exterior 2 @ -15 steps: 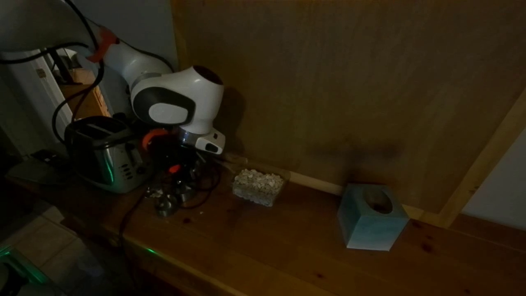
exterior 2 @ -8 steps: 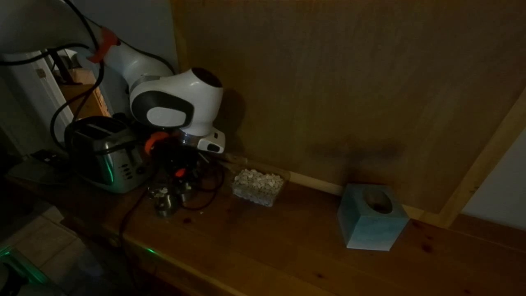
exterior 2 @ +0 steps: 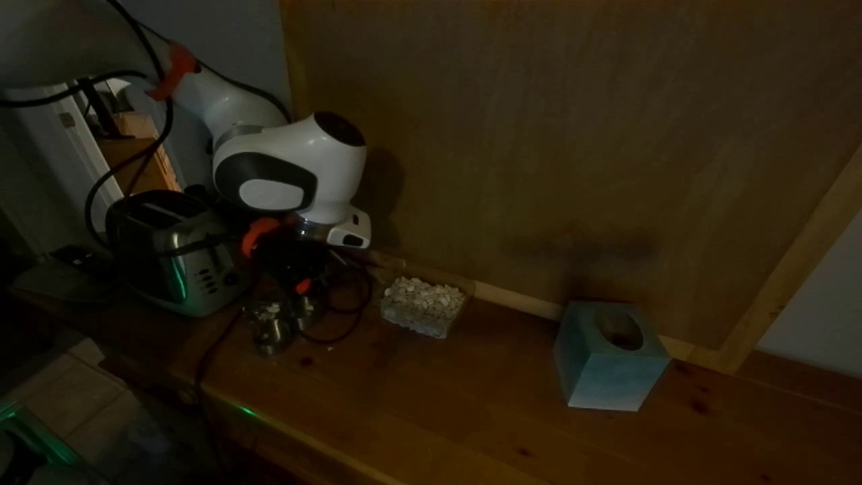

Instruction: Put the white object on the spoon then put it inside the silver object

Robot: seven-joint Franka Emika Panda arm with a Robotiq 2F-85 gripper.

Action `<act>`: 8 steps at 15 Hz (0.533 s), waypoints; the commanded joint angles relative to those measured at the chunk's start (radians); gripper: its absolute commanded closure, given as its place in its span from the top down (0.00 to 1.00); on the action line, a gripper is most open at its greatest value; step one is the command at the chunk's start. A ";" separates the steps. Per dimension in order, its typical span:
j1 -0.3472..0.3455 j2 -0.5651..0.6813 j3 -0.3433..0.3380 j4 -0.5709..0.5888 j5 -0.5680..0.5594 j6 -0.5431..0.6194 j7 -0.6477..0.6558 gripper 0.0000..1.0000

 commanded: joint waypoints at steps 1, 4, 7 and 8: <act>0.000 -0.008 -0.008 -0.022 0.047 0.038 -0.058 0.02; 0.001 -0.011 -0.009 -0.039 0.052 0.101 -0.083 0.02; 0.002 -0.011 -0.008 -0.058 0.056 0.142 -0.101 0.02; 0.002 -0.013 -0.009 -0.062 0.064 0.143 -0.107 0.02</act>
